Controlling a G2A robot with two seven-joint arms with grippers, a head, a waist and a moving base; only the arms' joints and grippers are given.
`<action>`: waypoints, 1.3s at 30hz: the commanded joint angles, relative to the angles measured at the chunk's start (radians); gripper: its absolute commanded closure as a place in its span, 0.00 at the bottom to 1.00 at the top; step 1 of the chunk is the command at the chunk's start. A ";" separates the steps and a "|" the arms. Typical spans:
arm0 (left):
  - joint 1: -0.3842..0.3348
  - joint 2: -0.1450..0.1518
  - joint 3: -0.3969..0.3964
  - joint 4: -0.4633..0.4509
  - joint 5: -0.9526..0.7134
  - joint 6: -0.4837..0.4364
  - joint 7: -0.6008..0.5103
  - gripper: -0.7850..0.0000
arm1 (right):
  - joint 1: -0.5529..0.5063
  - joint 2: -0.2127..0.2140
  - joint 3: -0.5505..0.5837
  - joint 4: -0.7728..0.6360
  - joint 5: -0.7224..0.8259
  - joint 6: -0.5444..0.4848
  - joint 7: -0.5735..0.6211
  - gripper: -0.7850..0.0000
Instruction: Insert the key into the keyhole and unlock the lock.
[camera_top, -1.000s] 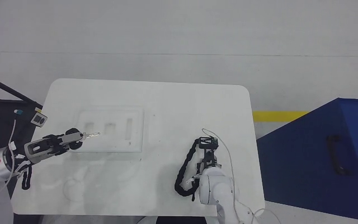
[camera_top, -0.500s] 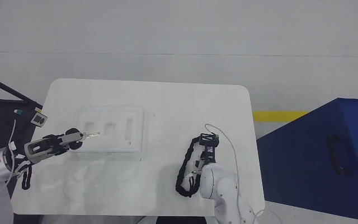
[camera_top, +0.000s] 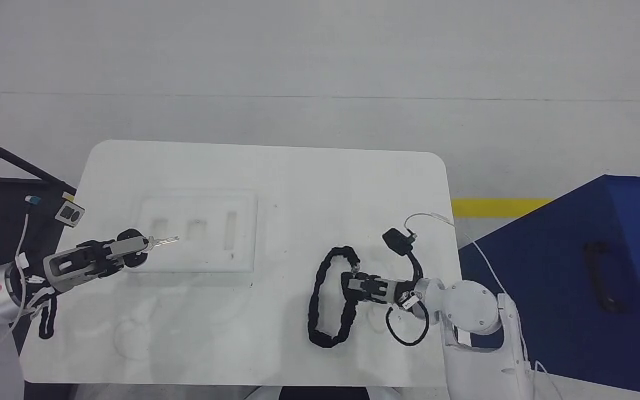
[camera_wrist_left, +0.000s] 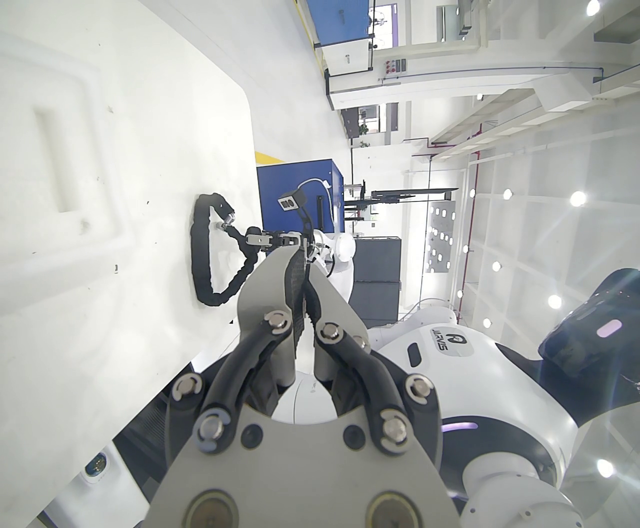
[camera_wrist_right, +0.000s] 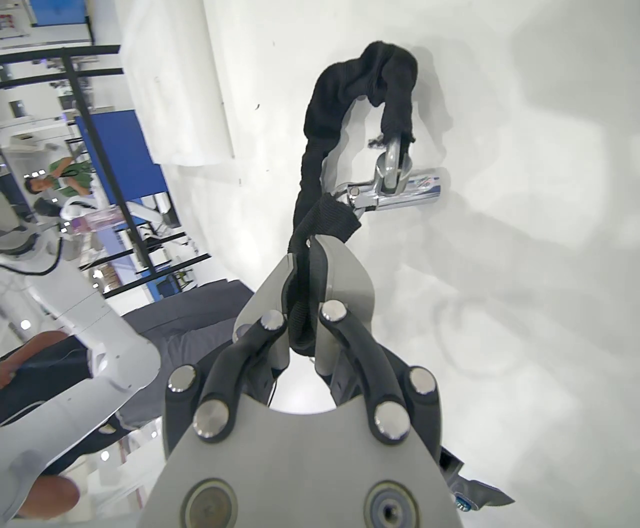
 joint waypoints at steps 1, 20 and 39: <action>0.000 0.000 0.000 0.000 0.000 0.000 0.000 1.00 | 0.001 0.001 0.001 0.000 -0.021 0.001 -0.002 1.00; 0.000 0.000 0.000 0.000 0.000 0.000 0.000 1.00 | -0.032 0.023 -0.091 0.013 -0.188 0.027 -0.146 1.00; 0.000 0.000 0.000 0.000 0.000 0.000 0.000 1.00 | -0.069 0.045 -0.249 -0.055 -0.383 0.145 -0.314 0.24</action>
